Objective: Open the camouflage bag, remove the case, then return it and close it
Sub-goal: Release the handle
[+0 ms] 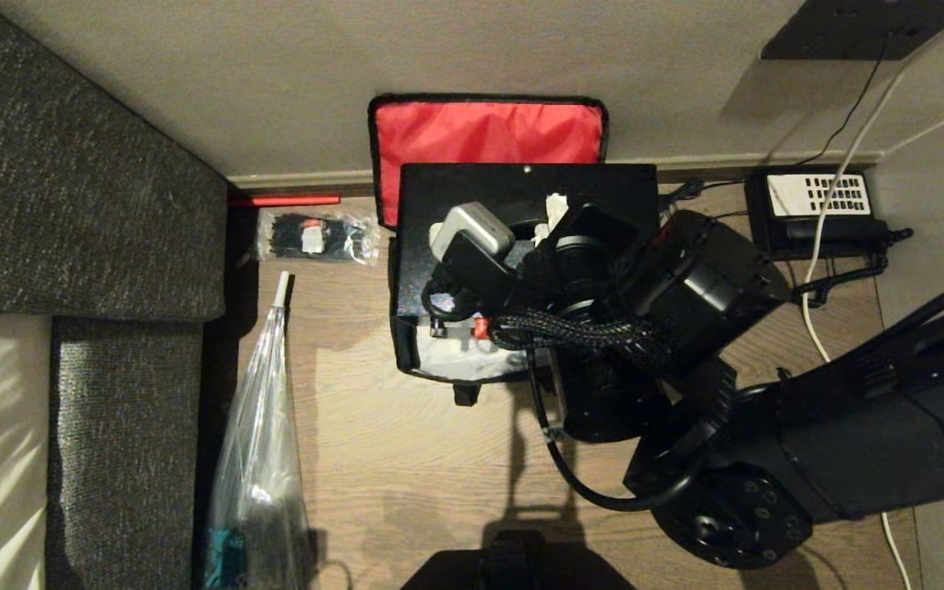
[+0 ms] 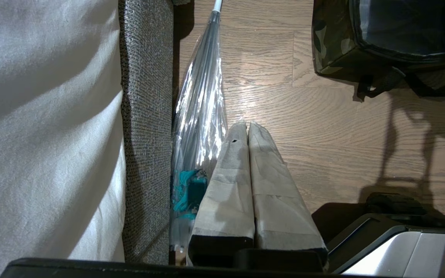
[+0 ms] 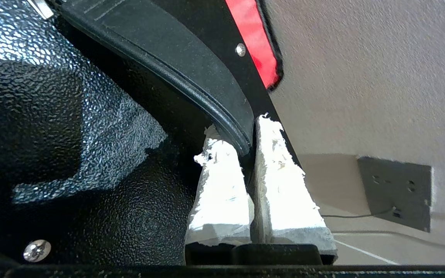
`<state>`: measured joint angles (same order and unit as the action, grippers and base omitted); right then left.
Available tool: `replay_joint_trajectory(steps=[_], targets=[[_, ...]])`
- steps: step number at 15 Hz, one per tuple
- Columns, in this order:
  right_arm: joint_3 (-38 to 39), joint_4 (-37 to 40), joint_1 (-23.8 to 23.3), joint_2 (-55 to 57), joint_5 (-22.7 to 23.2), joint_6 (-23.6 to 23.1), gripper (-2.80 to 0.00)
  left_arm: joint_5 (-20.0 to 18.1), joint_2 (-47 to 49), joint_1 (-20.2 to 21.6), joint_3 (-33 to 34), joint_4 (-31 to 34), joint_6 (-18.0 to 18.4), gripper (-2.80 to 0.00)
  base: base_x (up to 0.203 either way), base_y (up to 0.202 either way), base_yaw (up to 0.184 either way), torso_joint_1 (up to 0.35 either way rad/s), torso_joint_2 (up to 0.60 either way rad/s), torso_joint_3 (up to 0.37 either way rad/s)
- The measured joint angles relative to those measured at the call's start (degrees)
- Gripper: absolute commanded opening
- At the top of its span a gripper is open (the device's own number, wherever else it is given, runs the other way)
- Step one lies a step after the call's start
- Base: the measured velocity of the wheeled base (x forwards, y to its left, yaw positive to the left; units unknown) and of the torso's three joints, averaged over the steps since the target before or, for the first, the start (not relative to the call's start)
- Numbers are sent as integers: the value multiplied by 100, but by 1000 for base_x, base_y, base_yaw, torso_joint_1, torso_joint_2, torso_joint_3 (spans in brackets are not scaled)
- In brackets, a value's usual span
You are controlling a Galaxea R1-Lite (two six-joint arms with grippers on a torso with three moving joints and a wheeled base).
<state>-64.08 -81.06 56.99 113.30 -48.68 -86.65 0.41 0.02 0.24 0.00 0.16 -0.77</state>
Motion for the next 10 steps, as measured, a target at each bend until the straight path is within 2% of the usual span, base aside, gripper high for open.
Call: replay_joint_trajectory(steps=[10], targets=[[772,-83,-243,-617,-55,41,-280,0,0,0,0,2,3,-280,0,0,0,0,0,0]])
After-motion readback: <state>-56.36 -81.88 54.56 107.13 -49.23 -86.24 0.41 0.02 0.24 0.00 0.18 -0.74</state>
